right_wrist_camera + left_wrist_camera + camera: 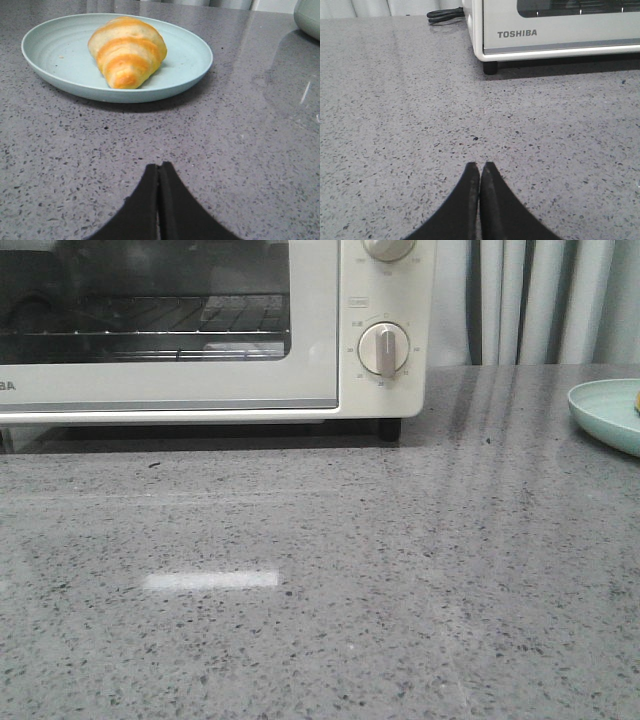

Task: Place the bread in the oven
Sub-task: 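Move the left gripper toward the toaster oven door handle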

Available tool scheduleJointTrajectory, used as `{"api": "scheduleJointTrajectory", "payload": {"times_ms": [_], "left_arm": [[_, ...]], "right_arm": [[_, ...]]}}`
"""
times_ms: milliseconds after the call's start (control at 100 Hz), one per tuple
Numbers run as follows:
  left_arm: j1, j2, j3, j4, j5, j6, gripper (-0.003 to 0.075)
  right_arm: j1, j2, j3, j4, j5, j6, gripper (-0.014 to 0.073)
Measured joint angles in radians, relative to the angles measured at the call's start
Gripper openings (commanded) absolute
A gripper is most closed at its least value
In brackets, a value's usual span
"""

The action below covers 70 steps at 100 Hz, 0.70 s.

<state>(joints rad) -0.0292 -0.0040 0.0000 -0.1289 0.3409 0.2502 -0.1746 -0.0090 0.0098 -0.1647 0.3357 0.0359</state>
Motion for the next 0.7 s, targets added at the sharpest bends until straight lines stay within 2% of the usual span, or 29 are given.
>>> {"api": "scheduleJointTrajectory", "payload": {"times_ms": [700], "left_arm": [[0.0,0.0,0.001,0.002,-0.012,0.0,-0.0021]], "right_arm": [[0.0,0.0,0.0,0.0,0.0,0.0,-0.0069]]}}
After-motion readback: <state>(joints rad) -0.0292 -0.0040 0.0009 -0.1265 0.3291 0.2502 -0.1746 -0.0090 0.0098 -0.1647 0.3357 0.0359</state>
